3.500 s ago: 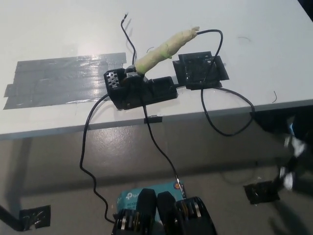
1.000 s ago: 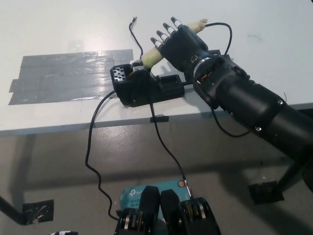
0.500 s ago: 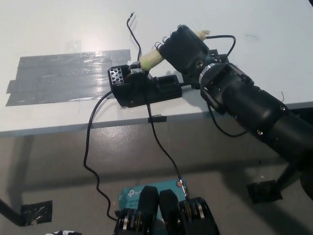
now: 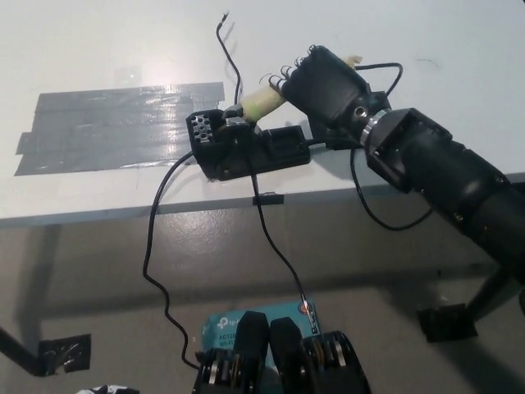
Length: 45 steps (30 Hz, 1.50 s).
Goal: The robot uses its right hand to grab the soldering gun kept on the middle of the table and pulls it out of its base and keep it on the right side of the base
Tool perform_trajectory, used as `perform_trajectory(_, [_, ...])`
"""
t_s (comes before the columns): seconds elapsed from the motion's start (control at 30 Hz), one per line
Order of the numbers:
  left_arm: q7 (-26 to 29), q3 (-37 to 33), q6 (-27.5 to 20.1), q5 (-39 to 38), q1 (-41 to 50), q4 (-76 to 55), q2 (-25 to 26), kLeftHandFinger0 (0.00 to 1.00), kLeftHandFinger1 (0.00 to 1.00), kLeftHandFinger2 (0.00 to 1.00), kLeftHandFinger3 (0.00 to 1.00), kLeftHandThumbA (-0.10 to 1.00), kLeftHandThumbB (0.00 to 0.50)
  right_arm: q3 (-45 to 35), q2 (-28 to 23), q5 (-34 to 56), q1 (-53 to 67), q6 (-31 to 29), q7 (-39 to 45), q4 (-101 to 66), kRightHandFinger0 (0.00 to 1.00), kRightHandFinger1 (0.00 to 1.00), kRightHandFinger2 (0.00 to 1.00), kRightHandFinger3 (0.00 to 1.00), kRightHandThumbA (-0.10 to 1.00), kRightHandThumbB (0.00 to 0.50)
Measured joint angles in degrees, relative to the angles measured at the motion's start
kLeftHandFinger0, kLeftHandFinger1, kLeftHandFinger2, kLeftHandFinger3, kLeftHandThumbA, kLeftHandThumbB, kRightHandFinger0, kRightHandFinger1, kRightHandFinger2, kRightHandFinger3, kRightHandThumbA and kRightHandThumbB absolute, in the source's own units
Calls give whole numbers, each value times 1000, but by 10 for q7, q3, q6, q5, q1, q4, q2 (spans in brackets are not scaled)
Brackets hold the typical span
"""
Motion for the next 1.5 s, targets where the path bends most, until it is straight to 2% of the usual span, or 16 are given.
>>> perform_trajectory(0.07, [-3, -1, 0, 2, 0, 0, 0, 423, 497, 654, 838, 559, 262, 0, -1, -1, -1, -12, -20, 11, 0, 0, 235, 410, -100, 217])
perform_trajectory(0.17, [-6, -2, 0, 5, -1, 0, 0, 403, 473, 635, 821, 601, 270, 0, -1, -3, -6, -30, -48, 34, 0, 0, 2, 394, -100, 155])
perform_trajectory(0.3, [-7, -3, 0, 11, -2, 0, 1, 349, 423, 585, 779, 586, 281, -6, -3, -4, -13, -53, -74, 58, 0, 0, 6, 252, -100, 164])
perform_trajectory(0.37, [-7, -3, 0, 14, -2, 0, 1, 348, 424, 583, 773, 594, 292, -12, -7, -4, -13, -63, -83, 63, 0, 0, 357, 242, -100, 133])
perform_trajectory(0.53, [-18, -3, 0, 22, -1, -1, 6, 343, 393, 560, 727, 587, 293, -88, -42, 5, -28, -59, -90, 58, 0, 0, 209, 244, -100, 35])
perform_trajectory(0.57, [-19, -2, 0, 23, -2, -2, 6, 367, 427, 576, 748, 585, 278, -102, -51, 8, -36, -57, -91, 58, 0, 0, 3, 133, -100, 0])
perform_trajectory(0.7, [-27, -2, 1, 28, -3, -2, 6, 321, 390, 549, 716, 572, 276, -157, -74, 18, -60, -36, -92, 57, 0, 0, 0, 2, -100, 0])
perform_trajectory(0.73, [-28, -1, 1, 28, -3, -2, 6, 311, 380, 544, 707, 571, 274, -166, -75, 21, -62, -30, -91, 56, 0, 0, 158, 36, -100, 9])
perform_trajectory(0.97, [-33, 2, 1, 32, -2, -4, 6, 315, 413, 594, 771, 599, 280, -202, -72, 37, -55, -5, -79, 40, 0, 0, 4, 0, -100, 7])
perform_trajectory(1.1, [-34, 2, 1, 35, -1, -4, 6, 357, 435, 599, 800, 604, 299, -217, -61, 48, -51, 6, -64, 29, 0, 0, 17, 93, -100, 14])
perform_trajectory(1.17, [-35, 2, 1, 38, 0, -4, 6, 373, 447, 605, 794, 618, 290, -221, -57, 50, -41, 19, -47, 16, 0, 1, 83, 159, -100, 126])
perform_trajectory(1.27, [-36, 1, 0, 41, 1, -4, 6, 386, 450, 601, 803, 618, 285, -224, -48, 53, -25, 38, -14, 4, 0, 9, 212, 174, -100, 4])
perform_trajectory(1.3, [-37, 0, 0, 42, 1, -4, 6, 389, 452, 599, 798, 615, 290, -225, -44, 55, -17, 45, 0, 2, 0, 27, 265, 146, -34, 1])
perform_trajectory(1.33, [-37, 0, 0, 43, 2, -4, 6, 401, 450, 591, 784, 612, 300, -225, -41, 56, -8, 51, 12, 1, 0, 110, 370, 462, -97, 45])
perform_trajectory(1.43, [-38, 0, 0, 44, 2, -3, 5, 353, 426, 598, 762, 597, 293, -226, -37, 61, 19, 69, 54, -5, 0, 145, 391, 359, 53, 1])
perform_trajectory(1.5, [-38, 0, 0, 44, 2, -3, 5, 356, 418, 604, 756, 594, 282, -226, -35, 63, 40, 82, 80, -10, 0, 132, 397, 497, -97, 36])
